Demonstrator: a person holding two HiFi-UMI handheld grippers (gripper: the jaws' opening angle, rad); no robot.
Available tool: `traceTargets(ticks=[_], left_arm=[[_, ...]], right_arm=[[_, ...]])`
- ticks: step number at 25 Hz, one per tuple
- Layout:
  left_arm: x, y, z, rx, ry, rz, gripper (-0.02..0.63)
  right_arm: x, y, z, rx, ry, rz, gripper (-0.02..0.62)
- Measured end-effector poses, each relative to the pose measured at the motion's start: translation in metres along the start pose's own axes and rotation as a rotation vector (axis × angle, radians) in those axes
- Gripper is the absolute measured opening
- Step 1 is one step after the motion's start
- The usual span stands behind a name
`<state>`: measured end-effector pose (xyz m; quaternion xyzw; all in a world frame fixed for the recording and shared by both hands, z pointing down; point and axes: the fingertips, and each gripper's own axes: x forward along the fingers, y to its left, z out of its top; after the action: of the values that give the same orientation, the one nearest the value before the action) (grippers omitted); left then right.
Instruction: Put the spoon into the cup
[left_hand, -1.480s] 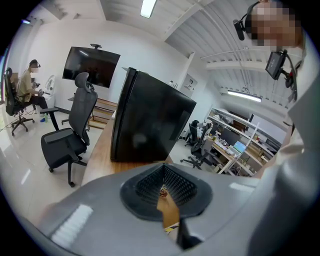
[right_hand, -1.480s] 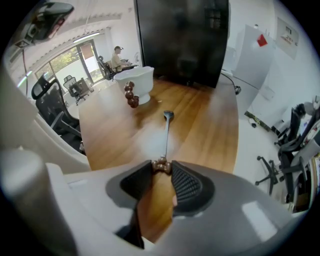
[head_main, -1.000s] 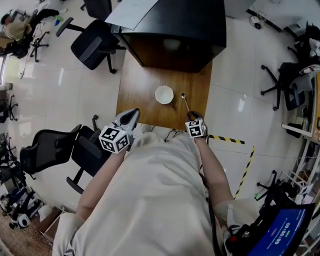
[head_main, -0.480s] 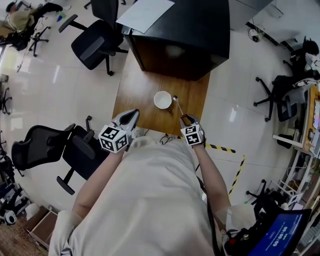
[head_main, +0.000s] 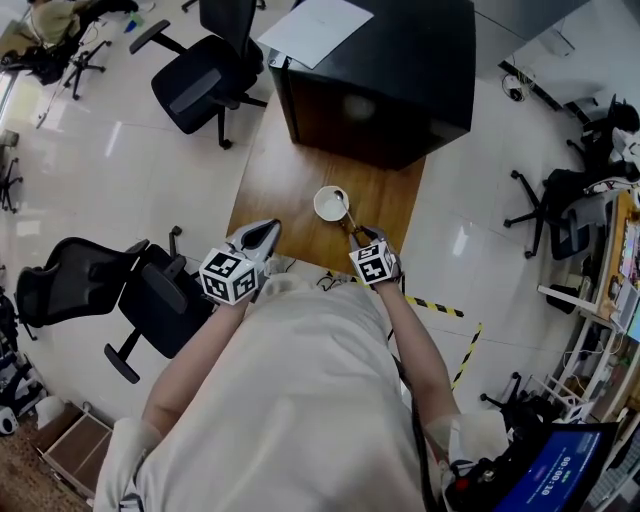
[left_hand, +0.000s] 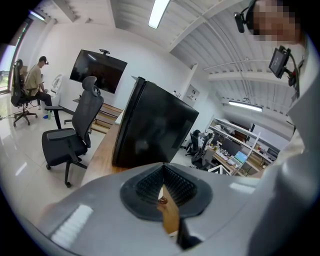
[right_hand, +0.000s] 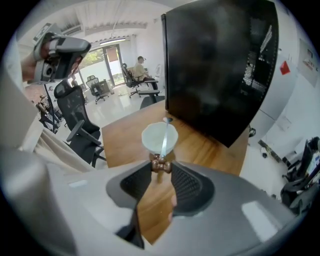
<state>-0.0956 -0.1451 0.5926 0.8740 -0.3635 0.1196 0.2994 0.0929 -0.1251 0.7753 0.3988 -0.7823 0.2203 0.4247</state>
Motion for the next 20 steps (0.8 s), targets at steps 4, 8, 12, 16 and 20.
traceTargets(ticks=[4,8,12,16,20], left_arm=[[-0.003,0.003,-0.001,-0.008,-0.01,0.007,0.0],[-0.005,0.005,-0.002,-0.015,-0.016,0.017,0.0],[-0.005,0.009,-0.002,-0.024,-0.018,0.023,0.0],[-0.006,0.011,-0.002,-0.028,-0.023,0.026,0.0],[-0.007,0.015,-0.002,-0.034,-0.028,0.03,0.0]], right_arm=[[0.007,0.001,0.001,-0.02,0.017,0.007,0.126],[0.009,0.002,0.001,-0.034,0.033,0.015,0.126],[0.013,0.004,0.002,-0.046,0.049,0.026,0.126],[0.016,0.007,0.004,-0.049,0.06,0.04,0.126],[0.021,0.008,0.01,-0.067,0.07,0.047,0.126]])
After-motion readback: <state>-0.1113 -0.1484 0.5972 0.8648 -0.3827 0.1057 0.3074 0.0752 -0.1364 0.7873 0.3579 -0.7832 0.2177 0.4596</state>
